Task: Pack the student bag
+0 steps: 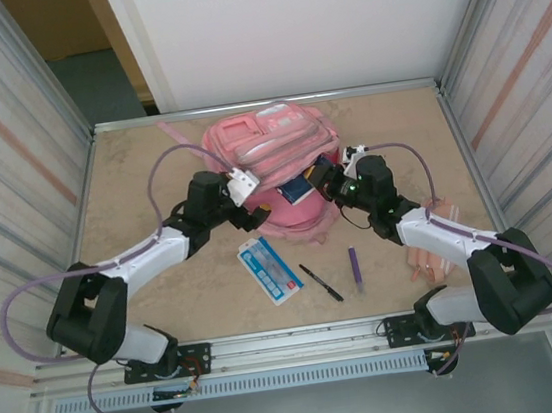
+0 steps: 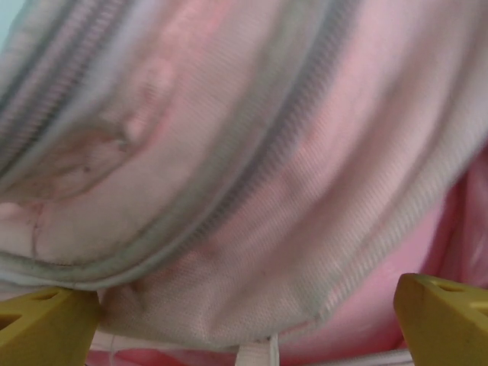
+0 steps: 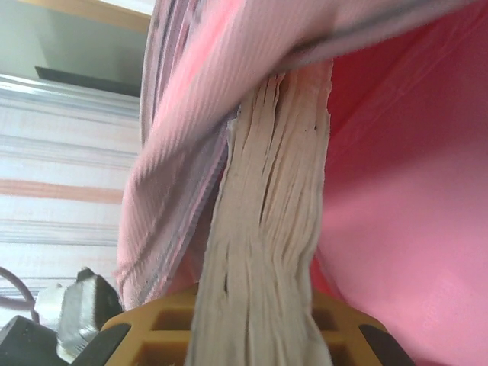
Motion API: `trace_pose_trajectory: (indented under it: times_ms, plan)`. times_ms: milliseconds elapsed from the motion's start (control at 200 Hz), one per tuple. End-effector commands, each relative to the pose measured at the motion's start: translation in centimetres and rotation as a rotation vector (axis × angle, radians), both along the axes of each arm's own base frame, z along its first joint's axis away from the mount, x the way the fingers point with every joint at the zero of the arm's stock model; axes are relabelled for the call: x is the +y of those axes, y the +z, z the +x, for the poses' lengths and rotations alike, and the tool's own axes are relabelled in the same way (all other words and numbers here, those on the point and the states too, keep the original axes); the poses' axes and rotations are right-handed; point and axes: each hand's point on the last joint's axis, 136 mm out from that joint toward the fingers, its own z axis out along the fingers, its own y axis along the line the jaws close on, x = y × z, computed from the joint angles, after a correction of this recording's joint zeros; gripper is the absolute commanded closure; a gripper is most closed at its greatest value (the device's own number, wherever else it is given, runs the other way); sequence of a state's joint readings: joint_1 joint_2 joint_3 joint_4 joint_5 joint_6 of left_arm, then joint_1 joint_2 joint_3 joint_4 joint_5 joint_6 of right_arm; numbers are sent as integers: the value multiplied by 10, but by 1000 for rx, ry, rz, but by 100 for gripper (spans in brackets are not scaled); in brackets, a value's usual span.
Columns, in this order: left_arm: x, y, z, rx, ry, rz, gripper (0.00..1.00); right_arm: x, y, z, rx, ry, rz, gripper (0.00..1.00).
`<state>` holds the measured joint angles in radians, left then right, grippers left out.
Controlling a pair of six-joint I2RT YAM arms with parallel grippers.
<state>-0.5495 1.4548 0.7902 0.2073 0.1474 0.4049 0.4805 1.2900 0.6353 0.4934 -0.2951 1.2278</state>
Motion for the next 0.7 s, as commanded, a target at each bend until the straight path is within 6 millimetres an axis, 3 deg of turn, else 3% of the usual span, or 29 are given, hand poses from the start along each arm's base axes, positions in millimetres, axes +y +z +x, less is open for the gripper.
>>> trace_pose_trajectory:
  times_ms: [0,75,231,356,451,586,631,697]
  plan:
    - [0,25,22,-254,-3,102,1,17,81,0,-203,63,137,100]
    - [12,29,43,-283,116,126,2,21,80,-5,-199,73,127,100]
    - [20,36,67,-255,211,203,52,19,63,-7,-159,63,76,100]
    - [13,58,66,-291,193,162,86,8,43,-8,-117,26,43,100]
    - [12,79,62,-291,218,79,90,3,25,-11,-48,26,-15,100]
    - [17,112,58,-301,269,-28,94,-11,-17,-19,54,-7,-142,100]
    - [20,122,57,-304,298,-69,100,-13,-22,-21,58,-12,-137,100]
    - [24,135,57,-302,344,-136,100,-15,-29,-24,61,-19,-135,100]
